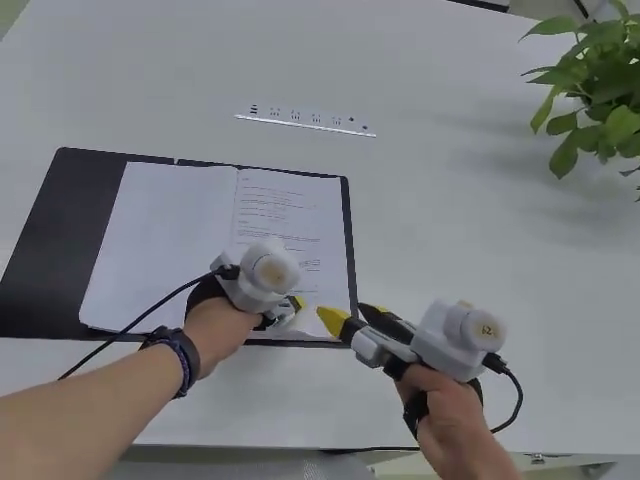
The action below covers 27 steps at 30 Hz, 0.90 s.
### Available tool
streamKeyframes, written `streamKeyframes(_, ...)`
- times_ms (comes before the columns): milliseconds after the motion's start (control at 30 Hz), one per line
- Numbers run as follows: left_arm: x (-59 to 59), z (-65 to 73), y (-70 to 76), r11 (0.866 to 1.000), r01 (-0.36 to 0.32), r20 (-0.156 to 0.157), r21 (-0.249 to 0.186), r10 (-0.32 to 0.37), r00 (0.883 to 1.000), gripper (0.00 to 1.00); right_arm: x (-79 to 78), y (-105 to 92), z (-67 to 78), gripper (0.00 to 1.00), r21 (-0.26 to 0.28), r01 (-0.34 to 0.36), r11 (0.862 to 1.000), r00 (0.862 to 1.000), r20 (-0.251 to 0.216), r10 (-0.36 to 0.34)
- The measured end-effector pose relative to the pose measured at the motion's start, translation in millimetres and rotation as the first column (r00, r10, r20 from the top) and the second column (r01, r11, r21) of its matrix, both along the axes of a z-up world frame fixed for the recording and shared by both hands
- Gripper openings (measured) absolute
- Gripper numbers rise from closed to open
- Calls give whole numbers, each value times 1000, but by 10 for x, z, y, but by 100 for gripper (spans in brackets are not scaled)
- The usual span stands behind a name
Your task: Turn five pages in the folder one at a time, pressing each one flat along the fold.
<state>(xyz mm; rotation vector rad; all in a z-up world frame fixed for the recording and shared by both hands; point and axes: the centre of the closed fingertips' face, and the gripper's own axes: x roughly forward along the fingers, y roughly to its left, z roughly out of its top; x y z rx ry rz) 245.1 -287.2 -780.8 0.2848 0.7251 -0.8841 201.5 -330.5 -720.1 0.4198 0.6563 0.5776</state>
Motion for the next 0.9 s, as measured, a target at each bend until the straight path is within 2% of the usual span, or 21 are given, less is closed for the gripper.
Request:
streamKeyframes(133, 54, 4, 55, 999, -31, 0, -12, 31, 1000, 15, 68, 7, -46, 50, -2, -3, 1000, 1000, -8, 3)
streamKeyframes(333, 56, 6, 63, 999, -39, -6, -20, 39, 999, 11, 146, 27, -125, 49, -7, -11, 1000, 1000, -24, 10)
streamKeyframes(533, 68, 10, 75, 999, -44, -11, -30, 44, 999, 10, 96, 41, -150, 49, -19, -26, 999, 999, -32, 26)
streamKeyframes(667, 66, 22, 78, 997, -60, -39, -47, 58, 998, 11, 29, -7, -155, 50, -18, -19, 1000, 999, -35, 18)
streamKeyframes(733, 12, 49, 27, 992, -81, -84, -92, 74, 994, 17, -11, -24, -165, 50, -24, -21, 999, 999, -36, 20)
streamKeyframes(833, -74, 52, -51, 996, -43, -57, -75, 39, 998, 33, -56, -49, -165, 51, -26, -19, 999, 999, -37, 18)
streamKeyframes(900, -151, 60, -141, 996, -27, -58, -89, 22, 998, 47, -78, -80, -162, 51, -24, -11, 1000, 999, -35, 10)
